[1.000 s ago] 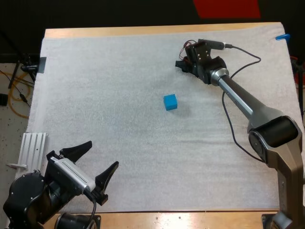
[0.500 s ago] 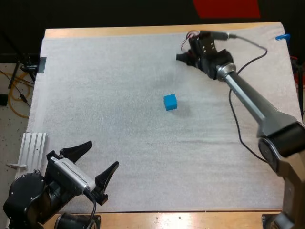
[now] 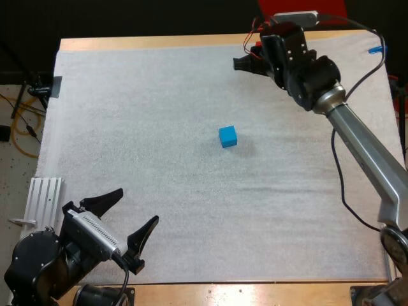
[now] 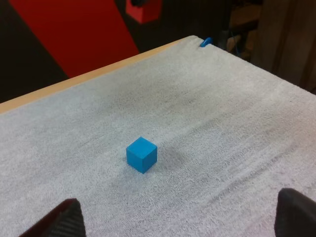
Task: Stack red cube on blue cube
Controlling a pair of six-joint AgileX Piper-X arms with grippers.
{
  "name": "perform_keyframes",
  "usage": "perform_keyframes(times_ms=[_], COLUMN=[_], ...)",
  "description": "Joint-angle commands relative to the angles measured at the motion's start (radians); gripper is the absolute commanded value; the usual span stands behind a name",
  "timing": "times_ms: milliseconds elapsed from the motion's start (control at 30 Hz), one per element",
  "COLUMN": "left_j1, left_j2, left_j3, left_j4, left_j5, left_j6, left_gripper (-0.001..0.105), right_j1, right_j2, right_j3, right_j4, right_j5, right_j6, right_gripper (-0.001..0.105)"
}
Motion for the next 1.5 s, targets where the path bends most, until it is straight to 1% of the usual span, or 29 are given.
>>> perform_keyframes(times_ms=[0,67,133,167,200,333,433,567,733,900,1133,1467], left_j1=[-0.005,-0.005,-0.005,-0.005,-0.005,-0.005,-0.005,-0.005,-0.005,-0.005,-0.005,-0.005], left_j2=[0.004,0.004,0.004,0.004,0.004,0.004,0.004,0.004,0.004,0.004,0.004,0.004], left_j3=[-0.006,-0.006,-0.006,-0.006,-0.006,-0.006,-0.006,-0.006,-0.006,-0.006,-0.006,-0.006], left_j4=[-0.01,-0.01,-0.01,-0.01,-0.01,-0.01,-0.01,-0.01,-0.01,-0.01,-0.01,-0.01], left_j5=[0.005,0.005,0.005,0.005,0.005,0.005,0.005,0.005,0.005,0.005,0.005,0.005], left_j6=[-0.009,-0.004,0.002,0.003,0.002,0.005,0.005,0.005,0.005,0.005,0.008,0.013], left_gripper=[0.075,0.075,0.075,0.075,0.075,0.075,0.075,0.075,0.075,0.075,0.075,0.075], right_j1=[0.008,0.023,0.049,0.054,0.066,0.108,0.144,0.194,0.233,0.233,0.233,0.233], right_j2=[-0.024,-0.046,-0.08,-0.086,-0.102,-0.149,-0.161,-0.161,-0.152,-0.128,-0.067,-0.013], right_j3=[-0.011,0.008,0.068,0.081,0.131,0.271,0.353,0.419,0.496,0.538,0.539,0.539], right_j4=[0.037,0.047,0.022,0.008,-0.024,-0.112,-0.156,-0.209,-0.292,-0.355,-0.412,-0.435], right_j5=[-0.012,-0.013,-0.011,-0.007,-0.01,-0.01,-0.01,-0.01,-0.007,-0.007,-0.01,-0.01], right_j6=[-0.01,-0.029,-0.056,-0.057,-0.057,-0.04,-0.04,-0.04,0.038,0.042,0.045,0.066], right_gripper=[0.008,0.008,0.008,0.008,0.008,0.008,0.008,0.008,0.008,0.008,0.008,0.008])
